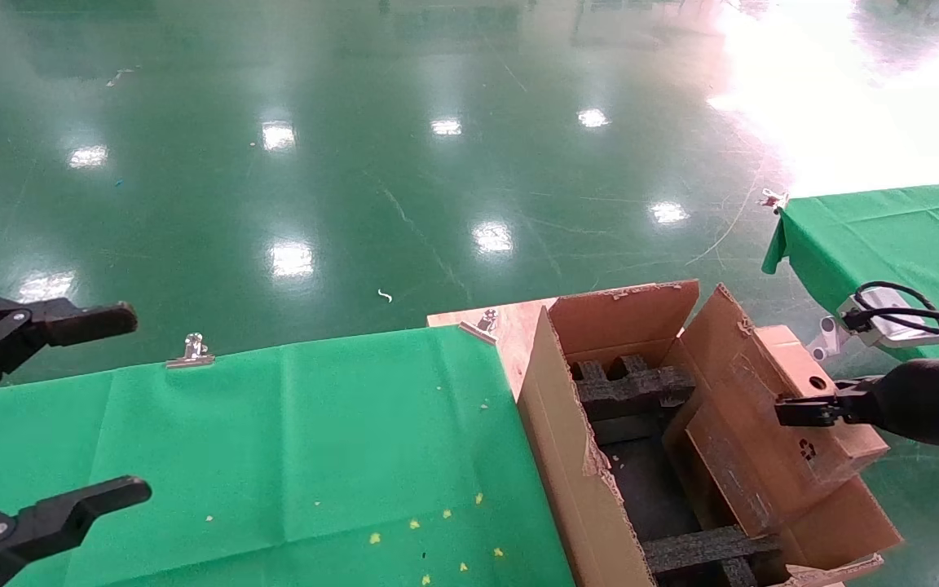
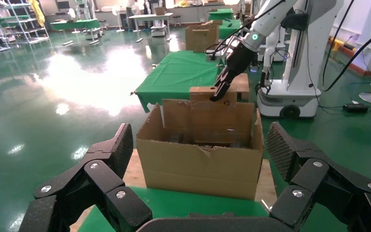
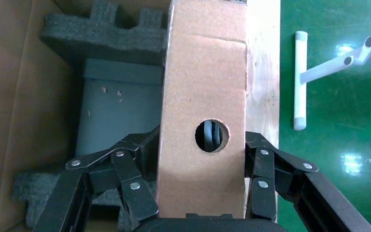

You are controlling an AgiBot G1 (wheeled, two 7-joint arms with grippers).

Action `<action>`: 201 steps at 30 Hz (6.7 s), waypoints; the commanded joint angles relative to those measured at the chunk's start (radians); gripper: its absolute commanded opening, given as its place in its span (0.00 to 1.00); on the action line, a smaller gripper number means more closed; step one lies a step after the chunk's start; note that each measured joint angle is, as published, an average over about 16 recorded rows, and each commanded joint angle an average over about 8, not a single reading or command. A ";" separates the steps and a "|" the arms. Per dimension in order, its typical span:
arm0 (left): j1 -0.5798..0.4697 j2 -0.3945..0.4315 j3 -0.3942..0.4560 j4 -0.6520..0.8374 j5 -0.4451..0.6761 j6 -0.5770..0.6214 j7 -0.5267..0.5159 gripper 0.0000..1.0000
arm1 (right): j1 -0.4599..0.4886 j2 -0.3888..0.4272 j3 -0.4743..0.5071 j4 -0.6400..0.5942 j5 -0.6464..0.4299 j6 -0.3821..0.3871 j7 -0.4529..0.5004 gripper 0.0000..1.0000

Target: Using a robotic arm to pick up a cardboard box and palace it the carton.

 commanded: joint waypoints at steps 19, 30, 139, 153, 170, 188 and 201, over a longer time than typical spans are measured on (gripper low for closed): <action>0.000 0.000 0.000 0.000 0.000 0.000 0.000 1.00 | -0.012 -0.059 -0.020 -0.001 -0.151 0.062 0.144 0.00; 0.000 0.000 0.000 0.000 0.000 0.000 0.000 1.00 | -0.083 -0.115 -0.054 0.000 -0.188 0.113 0.202 0.00; 0.000 0.000 0.000 0.000 -0.001 0.000 0.000 1.00 | -0.454 -0.364 -0.122 -0.163 -0.277 0.411 0.439 1.00; 0.000 0.000 0.001 0.000 -0.001 0.000 0.000 1.00 | -0.220 -0.281 -0.031 0.015 -0.359 0.455 0.410 1.00; 0.000 -0.001 0.000 0.001 -0.001 -0.001 0.000 1.00 | -0.212 -0.339 0.000 0.043 -0.253 0.593 0.331 1.00; 0.000 -0.001 0.000 0.001 -0.001 -0.001 0.001 1.00 | -0.475 -0.371 0.477 0.019 -0.013 0.253 -0.033 1.00; 0.000 -0.001 0.001 0.001 -0.001 -0.001 0.001 1.00 | -0.708 -0.401 0.900 -0.002 0.203 -0.046 -0.359 1.00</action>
